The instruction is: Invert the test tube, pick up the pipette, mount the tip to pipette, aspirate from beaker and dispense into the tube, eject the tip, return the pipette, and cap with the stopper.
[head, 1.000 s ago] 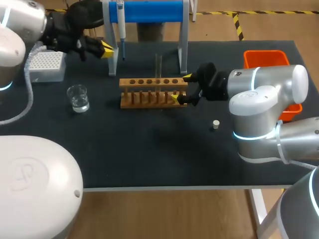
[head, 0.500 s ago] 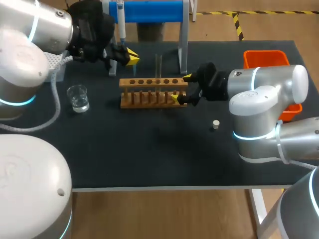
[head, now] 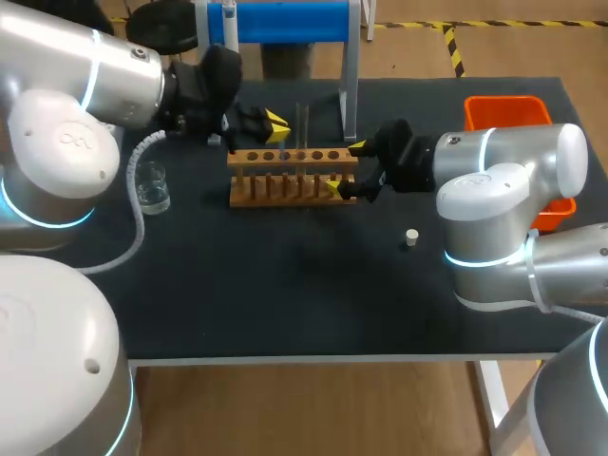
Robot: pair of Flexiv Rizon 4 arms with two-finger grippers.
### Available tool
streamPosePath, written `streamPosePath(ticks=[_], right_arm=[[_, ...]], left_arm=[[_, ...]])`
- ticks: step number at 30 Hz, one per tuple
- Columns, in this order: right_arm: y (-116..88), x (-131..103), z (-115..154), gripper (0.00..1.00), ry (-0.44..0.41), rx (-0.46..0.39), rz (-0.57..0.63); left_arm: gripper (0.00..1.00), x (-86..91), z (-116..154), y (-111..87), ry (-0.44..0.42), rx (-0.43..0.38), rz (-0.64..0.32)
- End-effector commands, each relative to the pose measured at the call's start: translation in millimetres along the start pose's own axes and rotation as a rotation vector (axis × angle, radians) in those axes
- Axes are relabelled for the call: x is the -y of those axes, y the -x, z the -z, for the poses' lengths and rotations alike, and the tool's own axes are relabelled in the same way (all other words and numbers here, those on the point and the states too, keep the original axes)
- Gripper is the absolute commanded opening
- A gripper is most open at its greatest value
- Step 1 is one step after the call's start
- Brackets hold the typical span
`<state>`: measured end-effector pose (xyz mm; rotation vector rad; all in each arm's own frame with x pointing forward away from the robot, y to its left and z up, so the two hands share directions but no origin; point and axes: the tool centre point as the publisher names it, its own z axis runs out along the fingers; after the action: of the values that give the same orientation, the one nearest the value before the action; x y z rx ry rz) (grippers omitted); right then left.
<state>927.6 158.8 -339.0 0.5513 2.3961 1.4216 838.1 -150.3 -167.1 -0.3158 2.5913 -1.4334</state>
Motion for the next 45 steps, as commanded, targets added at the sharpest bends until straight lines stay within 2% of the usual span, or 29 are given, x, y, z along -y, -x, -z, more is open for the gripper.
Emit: streamPosePath(ticks=[1,30,39,45], right_arm=[[0.3,-0.6,0.1,1.00,-0.004,-0.002,0.000],[0.3,-0.6,0.1,1.00,-0.004,-0.002,0.000],[-7.2,-16.1,45.1,1.00,0.130,-0.062,0.080],[-22.7,-24.1,69.4,1.00,0.224,-0.136,0.124]], left_arm=[[0.00,1.8,-4.0,2.7,0.018,-0.014,0.010],[0.00,1.5,-3.4,2.8,0.024,-0.021,0.011],[0.00,1.5,-3.4,2.8,0.024,-0.021,0.011],[0.00,1.5,-3.4,2.8,0.024,-0.021,0.011]])
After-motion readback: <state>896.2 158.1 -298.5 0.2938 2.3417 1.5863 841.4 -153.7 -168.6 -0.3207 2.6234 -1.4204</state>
